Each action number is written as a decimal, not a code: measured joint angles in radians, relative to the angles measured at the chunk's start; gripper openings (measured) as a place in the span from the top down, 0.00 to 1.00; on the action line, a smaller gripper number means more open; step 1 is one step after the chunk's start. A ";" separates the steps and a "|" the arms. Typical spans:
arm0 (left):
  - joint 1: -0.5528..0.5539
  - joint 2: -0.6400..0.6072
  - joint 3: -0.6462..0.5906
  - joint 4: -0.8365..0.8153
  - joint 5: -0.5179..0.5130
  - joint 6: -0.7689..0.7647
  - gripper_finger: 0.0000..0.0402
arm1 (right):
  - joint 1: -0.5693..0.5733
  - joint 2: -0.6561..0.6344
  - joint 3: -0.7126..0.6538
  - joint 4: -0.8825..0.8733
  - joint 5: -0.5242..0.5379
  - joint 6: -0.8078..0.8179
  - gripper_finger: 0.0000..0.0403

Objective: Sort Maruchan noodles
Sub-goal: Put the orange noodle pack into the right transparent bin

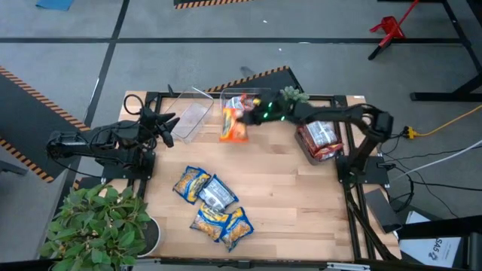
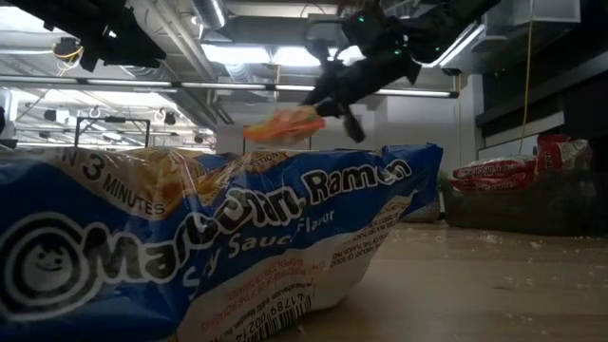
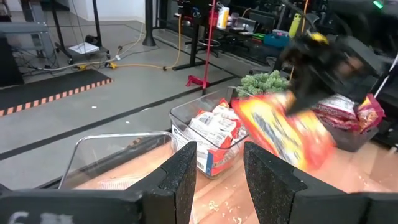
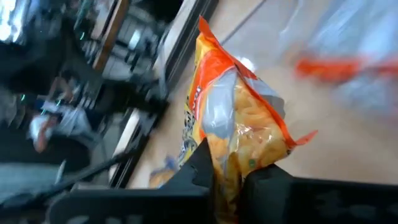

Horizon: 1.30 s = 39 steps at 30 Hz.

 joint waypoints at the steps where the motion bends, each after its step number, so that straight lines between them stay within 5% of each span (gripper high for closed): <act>1: 0.000 0.000 0.000 -0.001 -0.001 0.000 0.68 | -0.032 -0.016 0.000 -0.030 -0.010 -0.018 0.96; 15: 0.000 0.000 0.000 0.000 -0.077 -0.009 0.68 | -0.368 -0.044 0.000 -0.180 -0.143 -0.189 0.96; 39: 0.000 0.000 0.000 0.000 -0.109 -0.054 0.68 | -0.374 0.038 0.002 -0.149 -0.166 -0.505 0.92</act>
